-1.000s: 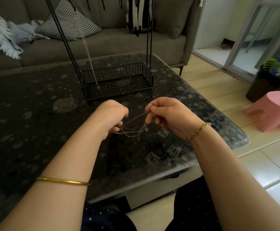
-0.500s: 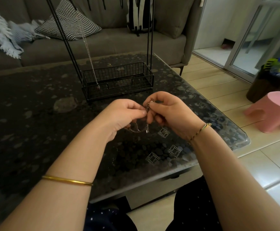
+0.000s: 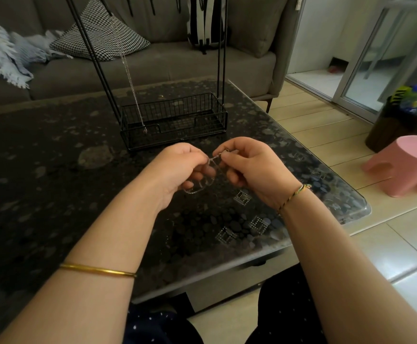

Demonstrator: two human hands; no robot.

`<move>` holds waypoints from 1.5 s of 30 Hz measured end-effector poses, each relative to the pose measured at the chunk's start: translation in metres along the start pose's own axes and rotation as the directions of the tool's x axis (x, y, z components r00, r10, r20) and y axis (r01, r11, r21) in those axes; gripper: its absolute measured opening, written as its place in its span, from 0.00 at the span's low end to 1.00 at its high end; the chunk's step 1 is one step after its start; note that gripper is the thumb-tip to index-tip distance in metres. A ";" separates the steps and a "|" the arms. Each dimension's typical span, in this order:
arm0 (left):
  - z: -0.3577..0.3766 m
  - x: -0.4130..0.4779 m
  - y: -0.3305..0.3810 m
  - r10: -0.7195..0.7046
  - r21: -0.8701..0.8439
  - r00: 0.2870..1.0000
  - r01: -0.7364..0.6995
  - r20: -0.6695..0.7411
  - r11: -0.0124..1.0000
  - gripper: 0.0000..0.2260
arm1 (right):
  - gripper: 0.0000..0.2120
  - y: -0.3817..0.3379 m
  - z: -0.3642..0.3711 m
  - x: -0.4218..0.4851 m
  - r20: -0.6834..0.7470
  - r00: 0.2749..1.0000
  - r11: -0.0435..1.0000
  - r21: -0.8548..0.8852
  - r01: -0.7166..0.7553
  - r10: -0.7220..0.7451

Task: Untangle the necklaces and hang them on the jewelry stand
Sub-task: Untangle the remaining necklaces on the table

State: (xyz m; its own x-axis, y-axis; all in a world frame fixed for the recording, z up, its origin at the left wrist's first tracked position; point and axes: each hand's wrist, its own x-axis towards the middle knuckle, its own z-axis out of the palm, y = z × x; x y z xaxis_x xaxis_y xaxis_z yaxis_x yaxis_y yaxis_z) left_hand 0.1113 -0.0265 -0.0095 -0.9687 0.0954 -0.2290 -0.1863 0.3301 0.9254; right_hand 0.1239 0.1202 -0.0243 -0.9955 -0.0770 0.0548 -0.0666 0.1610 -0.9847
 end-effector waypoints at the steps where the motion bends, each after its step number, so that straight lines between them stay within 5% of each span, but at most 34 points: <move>1: 0.000 0.000 0.001 0.001 -0.001 1.000 -0.001 -0.005 1.000 0.06 | 0.08 0.000 0.000 0.000 -0.008 1.000 1.000 -0.020 0.003 -0.003; 17: -0.002 0.002 -0.001 0.005 0.016 1.000 -0.004 -0.025 1.000 0.03 | 0.09 -0.003 0.000 -0.001 -0.039 0.999 0.998 -0.055 0.005 -0.007; 31: 0.005 -0.005 0.002 0.171 0.169 0.984 -0.161 -0.044 0.972 0.06 | 0.07 -0.006 0.008 -0.001 -0.039 0.966 0.967 -0.002 -0.256 0.255; 39: 0.004 -0.004 0.001 0.189 0.270 0.980 -0.168 -0.053 0.948 0.06 | 0.10 -0.007 0.001 -0.004 -0.117 0.977 0.962 -0.188 -0.200 0.180; 45: 0.005 -0.003 -0.001 0.177 0.289 0.983 -0.155 -0.051 0.945 0.07 | 0.09 -0.007 0.001 -0.004 -0.153 0.970 0.966 -0.146 -0.212 0.189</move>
State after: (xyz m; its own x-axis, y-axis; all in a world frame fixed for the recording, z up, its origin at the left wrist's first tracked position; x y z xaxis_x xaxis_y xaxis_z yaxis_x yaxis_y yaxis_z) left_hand 0.1149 -0.0226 -0.0108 -0.9935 0.1039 -0.0457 0.0216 0.5681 0.8226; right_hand 0.1280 0.1187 -0.0173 -0.9885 0.1060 -0.1081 0.1365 0.3152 -0.9392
